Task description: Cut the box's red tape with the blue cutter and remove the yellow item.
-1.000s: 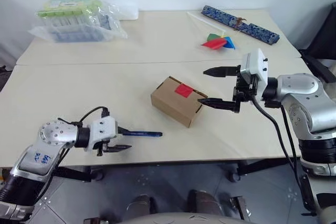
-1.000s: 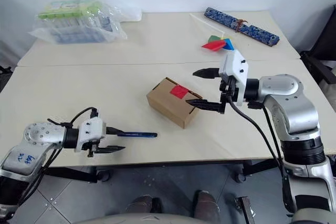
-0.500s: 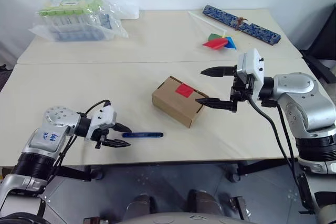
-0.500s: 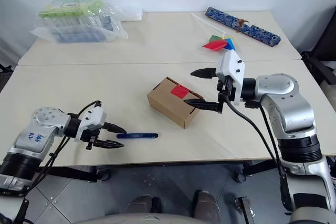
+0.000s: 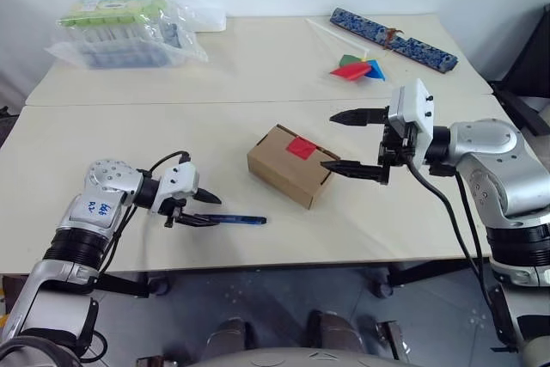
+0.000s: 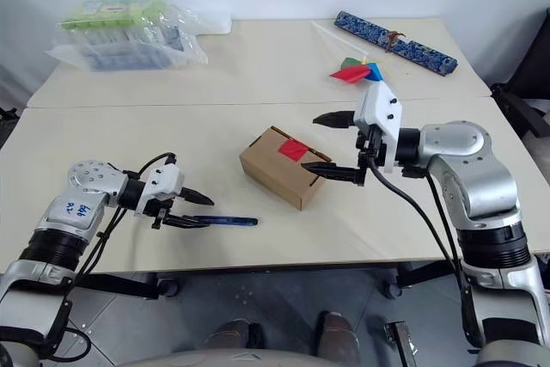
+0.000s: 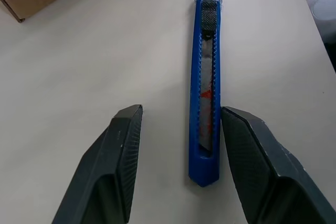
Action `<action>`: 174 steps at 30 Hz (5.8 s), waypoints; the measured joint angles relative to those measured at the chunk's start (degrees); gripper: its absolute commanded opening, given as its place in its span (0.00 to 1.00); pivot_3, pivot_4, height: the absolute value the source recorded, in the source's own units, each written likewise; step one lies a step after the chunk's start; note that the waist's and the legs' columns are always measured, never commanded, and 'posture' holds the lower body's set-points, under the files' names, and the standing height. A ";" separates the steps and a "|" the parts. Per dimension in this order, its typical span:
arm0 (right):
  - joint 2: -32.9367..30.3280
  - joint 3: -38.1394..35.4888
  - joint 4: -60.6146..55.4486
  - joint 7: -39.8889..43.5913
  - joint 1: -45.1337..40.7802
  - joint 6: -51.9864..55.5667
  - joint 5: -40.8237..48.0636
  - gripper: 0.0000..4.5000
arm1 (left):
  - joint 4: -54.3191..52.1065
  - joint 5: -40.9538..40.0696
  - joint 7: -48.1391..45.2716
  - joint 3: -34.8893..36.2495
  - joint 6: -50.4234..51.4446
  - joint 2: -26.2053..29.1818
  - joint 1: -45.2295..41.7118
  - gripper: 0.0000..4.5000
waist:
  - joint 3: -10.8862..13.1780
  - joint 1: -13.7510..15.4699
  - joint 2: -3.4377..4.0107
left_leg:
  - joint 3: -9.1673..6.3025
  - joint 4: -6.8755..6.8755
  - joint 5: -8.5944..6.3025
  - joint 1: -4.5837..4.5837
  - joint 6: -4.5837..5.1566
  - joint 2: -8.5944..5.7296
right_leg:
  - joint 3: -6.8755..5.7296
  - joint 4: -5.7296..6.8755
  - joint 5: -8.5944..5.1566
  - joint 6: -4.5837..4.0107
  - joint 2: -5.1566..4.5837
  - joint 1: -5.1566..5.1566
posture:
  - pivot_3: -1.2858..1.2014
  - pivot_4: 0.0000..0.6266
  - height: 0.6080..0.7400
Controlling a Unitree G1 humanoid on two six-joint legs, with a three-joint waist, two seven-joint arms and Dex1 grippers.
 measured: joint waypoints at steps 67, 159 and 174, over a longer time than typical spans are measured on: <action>8.25 37.83 -16.68 -8.48 2.32 9.54 -24.42 0.01 | -24.89 3.23 -2.20 -4.36 14.53 6.47 7.38 0.10 | -0.02 -0.07 -0.02 | -0.03 -0.01 -0.01 0.05 0.00 0.02 | 0.01 0.06 0.00 -0.01 0.00 0.00 | 0.52 0.24 1.00; 16.41 5.32 16.78 -14.22 -32.25 52.05 4.80 0.99 | -3.85 -2.61 19.46 11.62 -24.51 -9.68 -4.74 0.10 | -0.04 -1.57 -0.17 | -0.13 -0.04 -0.02 -0.16 0.03 0.01 | -0.10 0.09 0.03 -0.02 -0.01 -0.13 | 0.52 0.24 1.00; 16.64 7.30 18.14 -12.60 -32.59 51.00 5.65 0.03 | -3.90 -2.64 19.72 11.46 -24.39 -9.70 -4.69 0.10 | -0.04 -1.53 -0.18 | -0.15 -0.04 -0.02 -0.16 0.03 0.01 | -0.11 0.08 0.03 -0.01 -0.01 -0.13 | 0.52 0.24 1.00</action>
